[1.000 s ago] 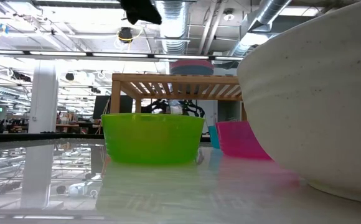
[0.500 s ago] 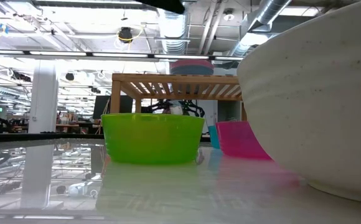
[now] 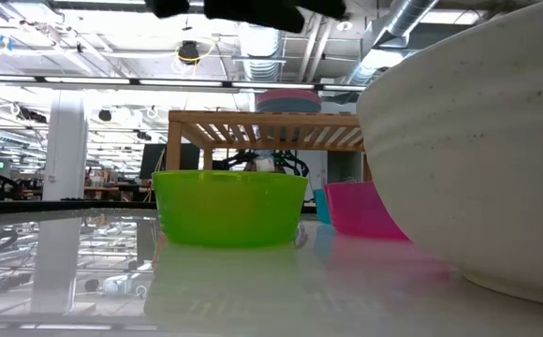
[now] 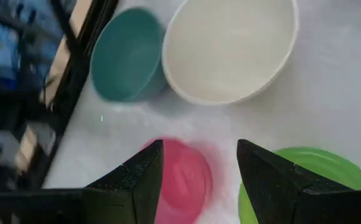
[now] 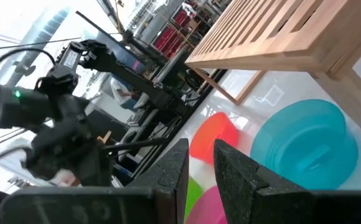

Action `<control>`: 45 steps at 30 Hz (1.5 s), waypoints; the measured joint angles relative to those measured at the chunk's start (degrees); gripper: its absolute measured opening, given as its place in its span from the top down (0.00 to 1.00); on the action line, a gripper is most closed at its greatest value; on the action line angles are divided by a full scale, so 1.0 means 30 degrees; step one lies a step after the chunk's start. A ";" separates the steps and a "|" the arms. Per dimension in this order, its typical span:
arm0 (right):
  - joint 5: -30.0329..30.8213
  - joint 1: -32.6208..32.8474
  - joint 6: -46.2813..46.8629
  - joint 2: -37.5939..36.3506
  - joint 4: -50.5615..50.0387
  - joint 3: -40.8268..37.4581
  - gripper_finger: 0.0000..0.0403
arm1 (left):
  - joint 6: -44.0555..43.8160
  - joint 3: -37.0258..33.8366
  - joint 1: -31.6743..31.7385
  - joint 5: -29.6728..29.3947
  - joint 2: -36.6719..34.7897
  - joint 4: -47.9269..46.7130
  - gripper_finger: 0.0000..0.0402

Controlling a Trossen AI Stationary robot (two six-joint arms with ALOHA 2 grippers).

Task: Place and stack bowls onto a shelf
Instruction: Stack the white bowl on top of the pink bowl on the shelf

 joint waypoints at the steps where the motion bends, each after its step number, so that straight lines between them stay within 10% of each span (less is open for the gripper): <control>1: -0.0053 0.0000 0.0000 -0.0007 0.0000 0.0000 0.74 | 0.0577 0.0026 -0.0156 0.0012 0.0265 0.0500 0.53; 30: -0.0216 0.0022 -0.0629 0.0000 -0.0022 0.0000 0.74 | 0.6334 0.0081 -0.2563 0.0125 0.5351 0.5014 0.61; 45: -0.0231 0.0015 -0.0838 0.0238 -0.0016 0.0000 0.74 | 0.5778 0.0037 -0.2686 -0.0736 0.5404 0.4230 0.99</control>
